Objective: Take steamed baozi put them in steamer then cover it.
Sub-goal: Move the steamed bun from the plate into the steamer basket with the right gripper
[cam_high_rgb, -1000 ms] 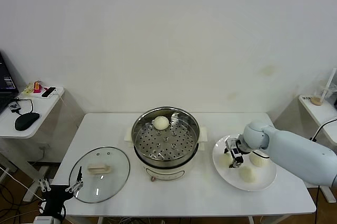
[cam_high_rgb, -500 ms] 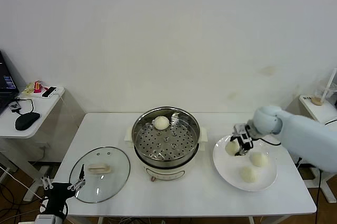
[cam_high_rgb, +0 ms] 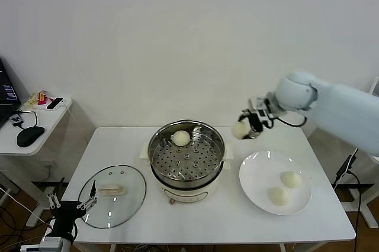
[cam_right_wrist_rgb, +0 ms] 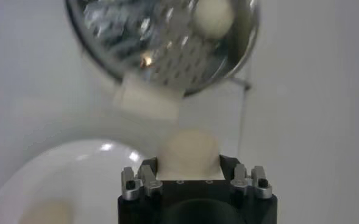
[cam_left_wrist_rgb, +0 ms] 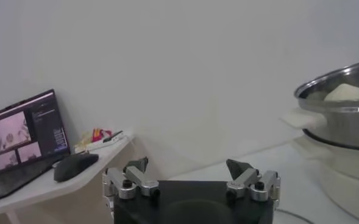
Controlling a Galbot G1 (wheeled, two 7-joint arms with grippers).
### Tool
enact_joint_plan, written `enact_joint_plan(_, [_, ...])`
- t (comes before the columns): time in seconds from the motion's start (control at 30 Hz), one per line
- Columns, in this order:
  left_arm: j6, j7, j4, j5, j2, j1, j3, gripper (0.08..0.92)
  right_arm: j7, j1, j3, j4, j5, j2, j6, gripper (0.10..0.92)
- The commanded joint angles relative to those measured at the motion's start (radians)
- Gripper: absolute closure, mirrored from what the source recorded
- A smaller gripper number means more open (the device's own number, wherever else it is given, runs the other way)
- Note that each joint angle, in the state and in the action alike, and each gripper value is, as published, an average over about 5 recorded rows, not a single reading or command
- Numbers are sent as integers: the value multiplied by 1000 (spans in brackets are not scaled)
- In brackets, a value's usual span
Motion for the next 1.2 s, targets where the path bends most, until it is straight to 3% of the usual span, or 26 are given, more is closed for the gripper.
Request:
enact_joint_plan(0.03, [1, 0, 1, 0, -2, 0, -2, 177, 94, 18, -29, -82, 174, 311, -115, 389])
enact_joint_plan(0.47, [7, 2, 9, -26, 2, -6, -44, 177, 135, -129, -65, -249, 193, 499, -192, 389])
enact_joint_plan(1.2, [3, 4, 6, -23, -12, -11, -33, 177, 140, -164, -94, -305, 201, 549, -213, 389])
